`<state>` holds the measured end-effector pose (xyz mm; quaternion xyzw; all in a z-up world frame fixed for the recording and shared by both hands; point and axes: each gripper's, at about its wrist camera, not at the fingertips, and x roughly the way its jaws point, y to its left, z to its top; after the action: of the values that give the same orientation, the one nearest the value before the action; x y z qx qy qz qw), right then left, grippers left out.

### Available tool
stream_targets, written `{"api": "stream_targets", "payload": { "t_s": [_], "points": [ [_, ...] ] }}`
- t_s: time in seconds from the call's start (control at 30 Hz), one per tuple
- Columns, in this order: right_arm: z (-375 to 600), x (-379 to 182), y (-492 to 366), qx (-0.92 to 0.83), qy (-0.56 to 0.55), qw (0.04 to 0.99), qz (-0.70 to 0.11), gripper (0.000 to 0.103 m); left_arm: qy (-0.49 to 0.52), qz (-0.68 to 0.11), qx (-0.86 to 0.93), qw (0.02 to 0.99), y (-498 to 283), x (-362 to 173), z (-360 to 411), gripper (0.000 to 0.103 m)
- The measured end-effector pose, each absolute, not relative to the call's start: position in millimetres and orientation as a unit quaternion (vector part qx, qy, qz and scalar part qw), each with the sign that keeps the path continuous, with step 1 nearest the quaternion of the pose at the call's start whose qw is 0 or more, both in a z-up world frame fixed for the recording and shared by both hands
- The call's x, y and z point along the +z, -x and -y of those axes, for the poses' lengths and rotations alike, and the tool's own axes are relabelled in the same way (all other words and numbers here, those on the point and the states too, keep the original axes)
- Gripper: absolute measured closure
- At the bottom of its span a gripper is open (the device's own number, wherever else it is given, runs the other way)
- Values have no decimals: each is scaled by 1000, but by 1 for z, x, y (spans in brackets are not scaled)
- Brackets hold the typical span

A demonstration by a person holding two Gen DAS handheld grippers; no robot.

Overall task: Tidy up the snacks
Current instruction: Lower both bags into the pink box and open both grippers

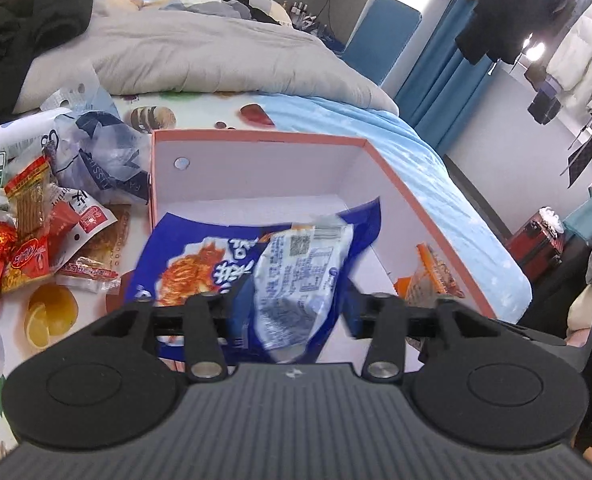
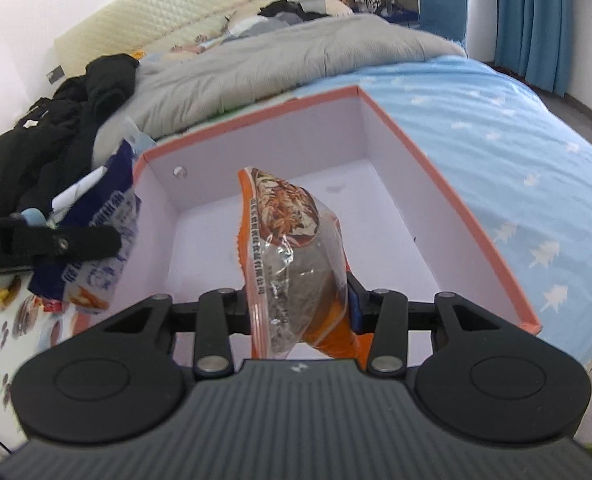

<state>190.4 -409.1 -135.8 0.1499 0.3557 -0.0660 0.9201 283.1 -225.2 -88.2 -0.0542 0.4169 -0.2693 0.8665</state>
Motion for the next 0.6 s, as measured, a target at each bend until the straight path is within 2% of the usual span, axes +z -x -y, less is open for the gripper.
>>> {"api": "stream_targets", "payload": {
  "t_s": [0.03, 0.1, 0.17, 0.6],
  "points": [
    [409, -137, -191, -67, -151, 920, -357, 56, 53, -415, -268, 868, -282, -88, 225, 28],
    [410, -137, -191, -64, -155, 919, -356, 35, 53, -409, -269, 870, -280, -86, 225, 25],
    [411, -136, -191, -69, -157, 920, -352, 28, 54, -407, -271, 871, -278, -82, 223, 25],
    [392, -106, -148, -55, -145, 940, -304, 28, 61, -352, -270, 894, -221, -38, 181, 25]
  ]
}}
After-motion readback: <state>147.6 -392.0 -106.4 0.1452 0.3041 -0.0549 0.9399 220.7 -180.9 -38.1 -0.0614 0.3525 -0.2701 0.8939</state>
